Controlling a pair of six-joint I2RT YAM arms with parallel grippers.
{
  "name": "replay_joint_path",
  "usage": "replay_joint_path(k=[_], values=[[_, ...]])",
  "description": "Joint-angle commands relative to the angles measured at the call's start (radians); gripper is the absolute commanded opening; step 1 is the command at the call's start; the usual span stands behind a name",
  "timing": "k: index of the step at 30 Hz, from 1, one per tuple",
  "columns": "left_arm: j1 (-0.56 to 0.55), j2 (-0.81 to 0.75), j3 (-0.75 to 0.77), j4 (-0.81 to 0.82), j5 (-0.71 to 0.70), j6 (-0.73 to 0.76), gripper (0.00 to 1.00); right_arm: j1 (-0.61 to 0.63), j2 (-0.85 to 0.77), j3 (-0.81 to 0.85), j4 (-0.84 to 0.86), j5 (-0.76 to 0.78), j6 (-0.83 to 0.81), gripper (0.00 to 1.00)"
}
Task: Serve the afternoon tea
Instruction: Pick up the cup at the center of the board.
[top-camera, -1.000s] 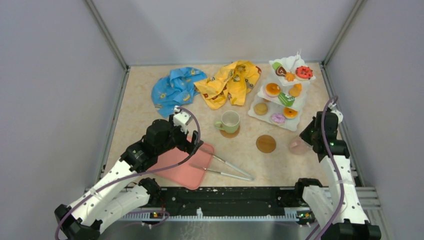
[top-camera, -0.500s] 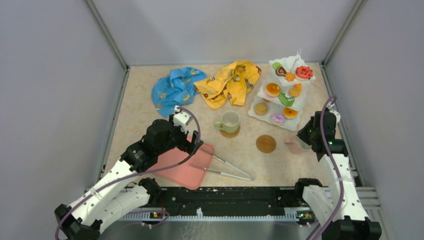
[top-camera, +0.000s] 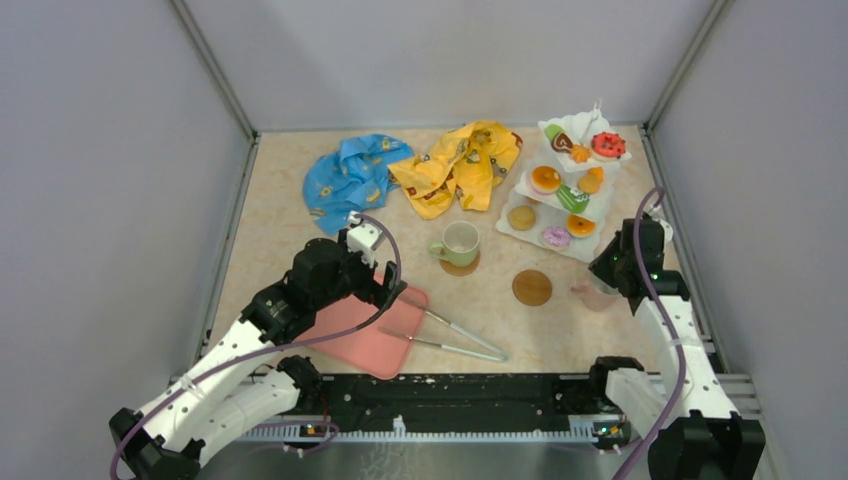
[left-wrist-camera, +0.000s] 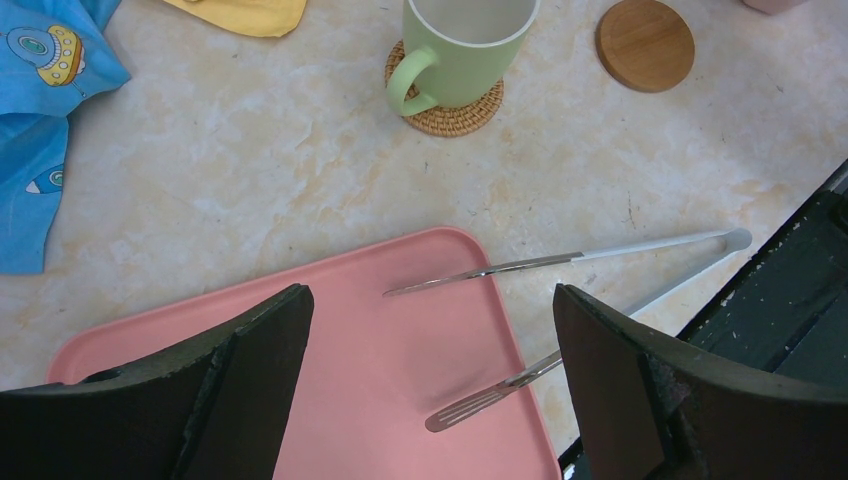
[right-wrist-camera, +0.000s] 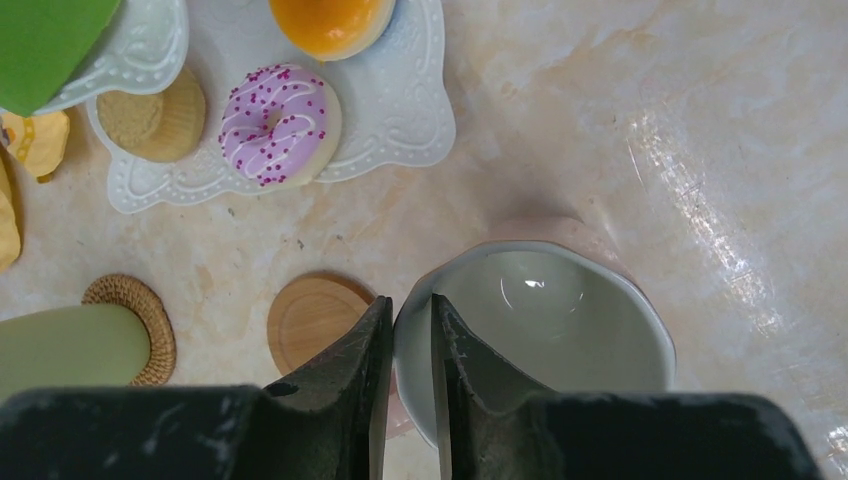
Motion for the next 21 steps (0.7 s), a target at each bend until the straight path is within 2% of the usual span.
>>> replay_joint_path(k=[1,7,9,11,18,21], values=[[0.001,-0.002,-0.006,0.039,0.01,0.006,0.97,0.012,-0.005,-0.023,-0.004,0.034,0.003,0.19],[0.002,-0.001,-0.006,0.04,0.011,0.008,0.97,0.013,-0.018,-0.034,-0.009,0.056,-0.004,0.16],[0.002,-0.002,-0.005,0.041,0.011,0.006,0.97,0.013,-0.005,-0.03,-0.021,0.062,0.0,0.23],[0.002,-0.005,-0.005,0.04,0.009,0.007,0.97,0.015,0.014,-0.022,-0.031,0.067,0.003,0.25],[0.002,-0.014,-0.006,0.04,0.01,0.007,0.97,0.028,0.034,-0.023,-0.03,0.086,0.004,0.2],[0.001,-0.014,-0.007,0.04,0.012,0.007,0.97,0.032,0.037,-0.021,-0.034,0.086,0.003,0.15]])
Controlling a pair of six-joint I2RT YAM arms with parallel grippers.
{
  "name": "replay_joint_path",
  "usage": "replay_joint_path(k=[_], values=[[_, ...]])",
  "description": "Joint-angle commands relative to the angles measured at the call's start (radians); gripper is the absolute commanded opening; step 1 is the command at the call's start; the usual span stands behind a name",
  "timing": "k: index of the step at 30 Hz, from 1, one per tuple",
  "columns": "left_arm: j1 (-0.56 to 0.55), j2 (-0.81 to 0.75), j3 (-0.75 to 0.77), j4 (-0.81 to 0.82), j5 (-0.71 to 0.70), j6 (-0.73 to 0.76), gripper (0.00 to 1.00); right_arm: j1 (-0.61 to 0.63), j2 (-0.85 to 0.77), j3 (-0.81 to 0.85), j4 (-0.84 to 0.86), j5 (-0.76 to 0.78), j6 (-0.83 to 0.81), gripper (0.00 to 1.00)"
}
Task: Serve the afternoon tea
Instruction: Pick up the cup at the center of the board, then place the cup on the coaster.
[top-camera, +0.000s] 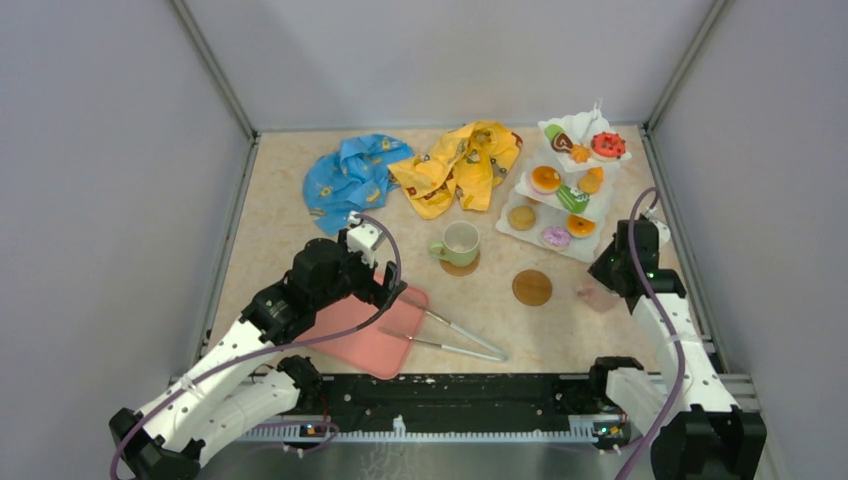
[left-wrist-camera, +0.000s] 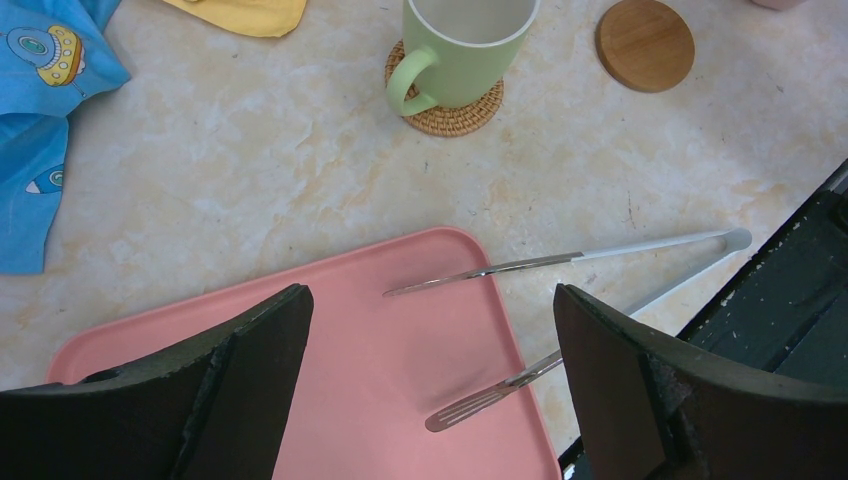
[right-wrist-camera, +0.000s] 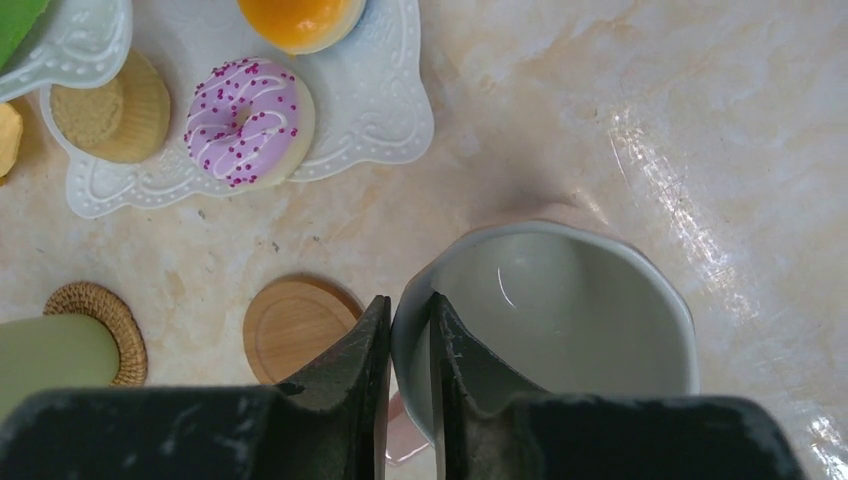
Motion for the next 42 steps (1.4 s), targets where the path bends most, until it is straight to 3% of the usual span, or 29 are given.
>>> replay_joint_path(k=[1,4,21,33,42], values=[[0.002,-0.012,-0.007,0.04,0.011,0.007,0.97,0.011,0.01,0.005,-0.043,0.045,-0.005,0.12],[0.001,-0.014,-0.006,0.04,0.011,0.006,0.97,0.065,-0.013,0.039,-0.068,0.085,-0.016,0.0],[0.002,-0.022,-0.006,0.038,0.003,0.004,0.99,0.166,-0.089,0.128,-0.121,-0.081,-0.194,0.0],[0.002,-0.03,-0.007,0.037,-0.01,0.003,0.99,0.347,-0.045,0.23,-0.173,0.079,-0.178,0.0],[0.002,-0.098,-0.009,0.036,-0.084,-0.01,0.99,0.51,0.045,0.317,-0.179,0.113,-0.232,0.0]])
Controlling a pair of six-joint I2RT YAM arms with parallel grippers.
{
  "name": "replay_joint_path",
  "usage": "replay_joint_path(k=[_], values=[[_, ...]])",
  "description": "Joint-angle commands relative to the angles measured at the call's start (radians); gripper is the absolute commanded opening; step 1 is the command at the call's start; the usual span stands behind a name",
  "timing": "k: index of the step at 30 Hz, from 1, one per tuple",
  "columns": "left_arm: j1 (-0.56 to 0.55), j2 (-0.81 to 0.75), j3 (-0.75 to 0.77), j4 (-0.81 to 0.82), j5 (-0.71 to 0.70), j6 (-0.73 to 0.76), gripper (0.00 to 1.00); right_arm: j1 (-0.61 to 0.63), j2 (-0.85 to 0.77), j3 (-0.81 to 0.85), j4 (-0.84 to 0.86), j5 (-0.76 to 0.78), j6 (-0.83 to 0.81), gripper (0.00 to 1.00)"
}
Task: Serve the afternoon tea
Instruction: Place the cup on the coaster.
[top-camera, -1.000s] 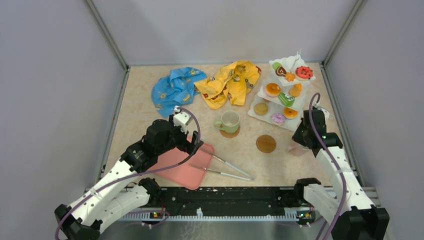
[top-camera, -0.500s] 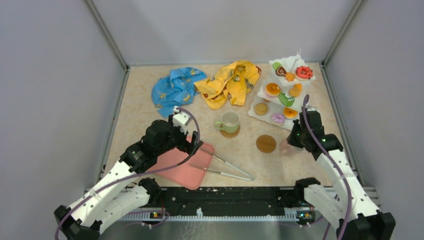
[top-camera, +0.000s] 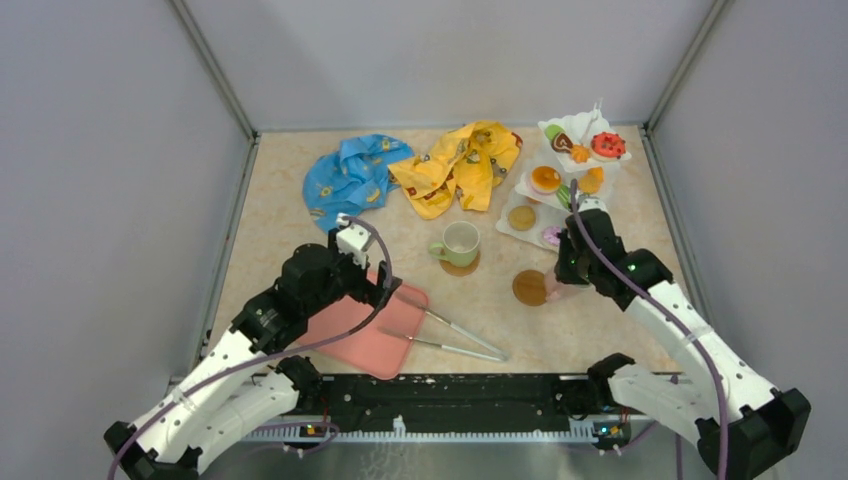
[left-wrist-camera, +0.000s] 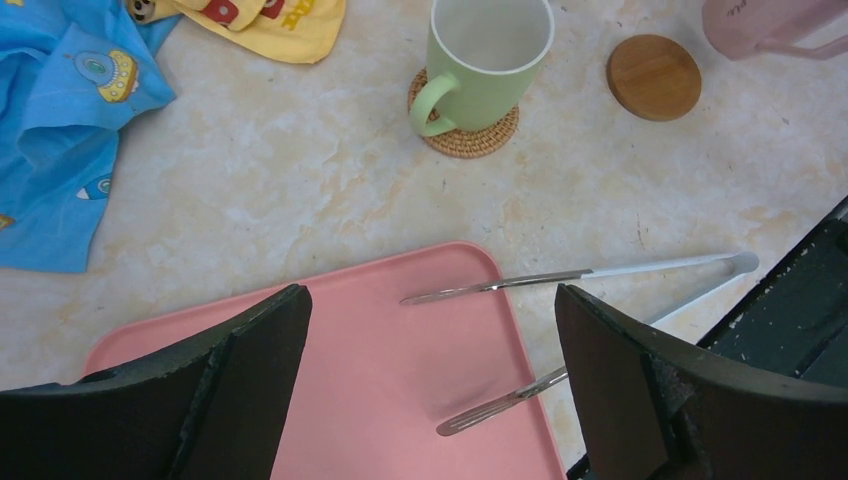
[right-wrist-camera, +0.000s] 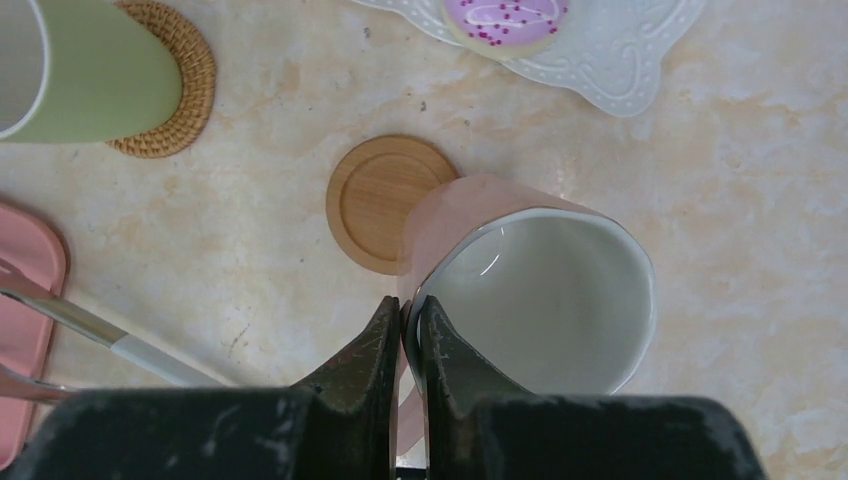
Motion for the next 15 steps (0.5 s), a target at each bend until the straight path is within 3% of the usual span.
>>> replay_joint_path(k=[1,10,15], values=[[0.002,-0.056,-0.005,0.039,-0.075,-0.01,0.99,0.061,0.04,0.108,0.05,0.017,-0.069,0.0],[0.002,-0.106,-0.008,0.042,-0.142,-0.011,0.99,0.085,0.132,0.181,0.032,-0.098,-0.225,0.0],[0.002,-0.127,-0.009,0.043,-0.171,-0.011,0.99,0.122,0.201,0.189,0.014,-0.077,-0.245,0.0]])
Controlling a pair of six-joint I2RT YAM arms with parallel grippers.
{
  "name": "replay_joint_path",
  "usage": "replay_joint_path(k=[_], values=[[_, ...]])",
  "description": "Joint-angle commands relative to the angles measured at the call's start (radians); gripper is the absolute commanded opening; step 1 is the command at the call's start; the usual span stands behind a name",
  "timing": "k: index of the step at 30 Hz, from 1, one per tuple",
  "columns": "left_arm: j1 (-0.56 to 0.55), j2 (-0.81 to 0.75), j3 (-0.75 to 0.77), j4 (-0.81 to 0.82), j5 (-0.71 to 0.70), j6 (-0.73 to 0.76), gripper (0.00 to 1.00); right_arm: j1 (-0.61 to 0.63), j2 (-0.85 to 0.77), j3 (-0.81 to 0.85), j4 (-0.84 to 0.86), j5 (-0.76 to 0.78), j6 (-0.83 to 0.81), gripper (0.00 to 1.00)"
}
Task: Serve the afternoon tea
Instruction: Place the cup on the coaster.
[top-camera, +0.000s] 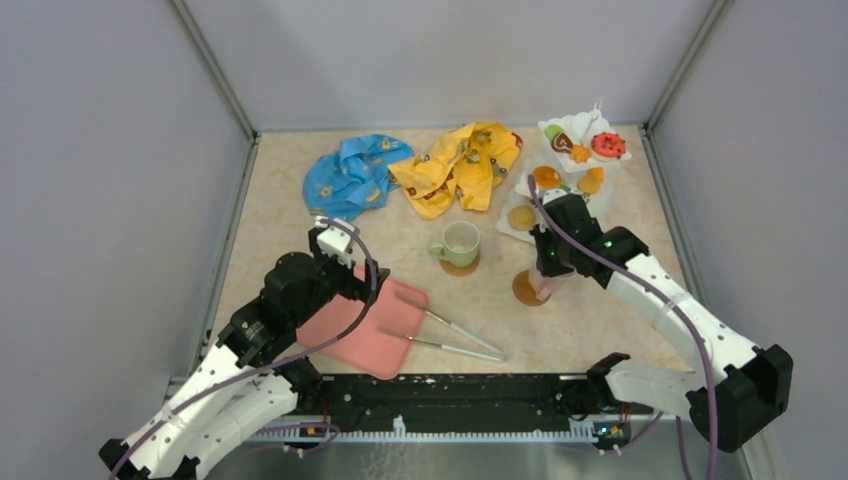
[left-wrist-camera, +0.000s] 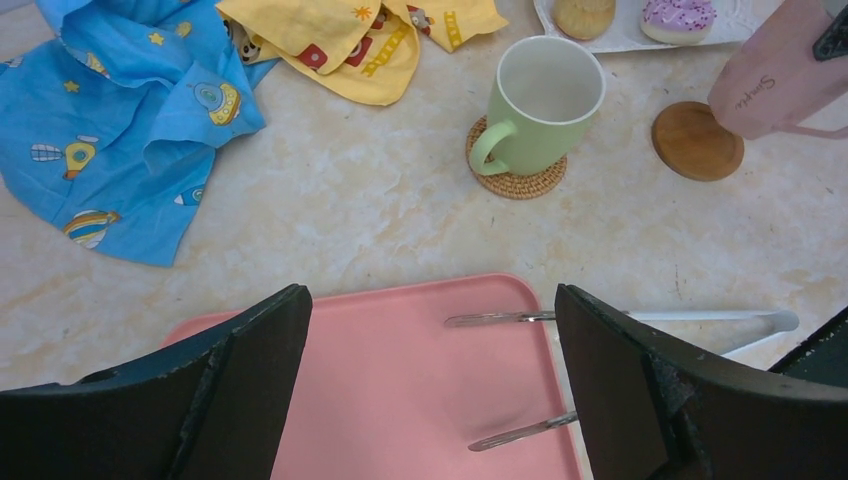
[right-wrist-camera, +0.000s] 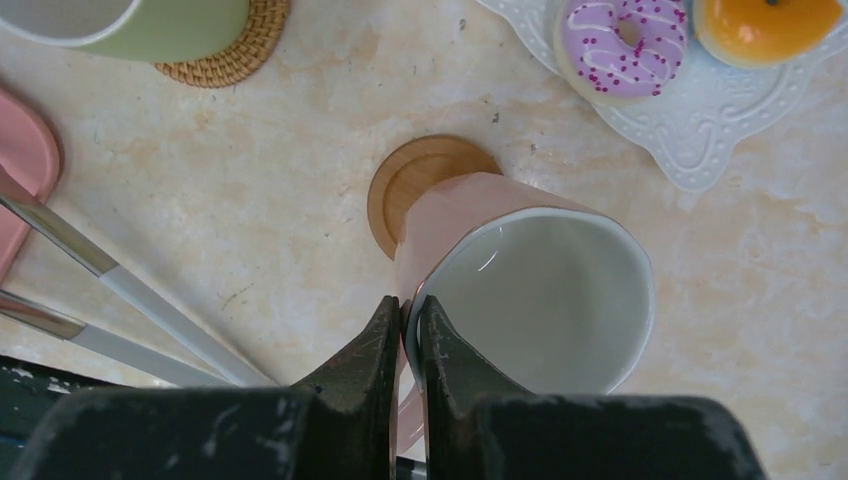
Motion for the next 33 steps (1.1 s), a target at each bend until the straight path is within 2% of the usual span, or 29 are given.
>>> replay_joint_path(k=[1,13,33], values=[[0.002,-0.024,-0.009,0.043,-0.043,-0.011,0.99,0.04,0.034,0.067,0.021,0.017,-0.052,0.0],[0.002,-0.065,-0.018,0.055,-0.091,-0.008,0.99,0.127,0.109,0.079,0.045,0.066,-0.044,0.0],[0.002,-0.072,-0.022,0.056,-0.088,-0.005,0.99,0.139,0.128,0.021,0.121,0.088,-0.05,0.0]])
